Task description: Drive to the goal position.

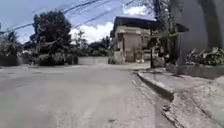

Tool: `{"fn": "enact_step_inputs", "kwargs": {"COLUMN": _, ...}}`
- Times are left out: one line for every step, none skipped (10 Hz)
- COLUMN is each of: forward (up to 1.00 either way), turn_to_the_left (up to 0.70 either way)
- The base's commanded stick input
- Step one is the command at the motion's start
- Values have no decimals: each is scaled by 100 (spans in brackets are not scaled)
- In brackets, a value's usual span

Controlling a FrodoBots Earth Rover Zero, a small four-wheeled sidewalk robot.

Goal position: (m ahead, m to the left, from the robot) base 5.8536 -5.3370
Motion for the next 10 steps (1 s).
{"fn": "enact_step_inputs", "kwargs": {"forward": 100, "turn_to_the_left": -2}}
{"fn": "enact_step_inputs", "kwargs": {"forward": 100, "turn_to_the_left": -3}}
{"fn": "enact_step_inputs", "kwargs": {"forward": 100, "turn_to_the_left": -3}}
{"fn": "enact_step_inputs", "kwargs": {"forward": 100, "turn_to_the_left": -3}}
{"fn": "enact_step_inputs", "kwargs": {"forward": 100, "turn_to_the_left": -2}}
{"fn": "enact_step_inputs", "kwargs": {"forward": 100, "turn_to_the_left": -3}}
{"fn": "enact_step_inputs", "kwargs": {"forward": 100, "turn_to_the_left": -3}}
{"fn": "enact_step_inputs", "kwargs": {"forward": 100, "turn_to_the_left": -3}}
{"fn": "enact_step_inputs", "kwargs": {"forward": 100, "turn_to_the_left": -3}}
{"fn": "enact_step_inputs", "kwargs": {"forward": 100, "turn_to_the_left": -2}}
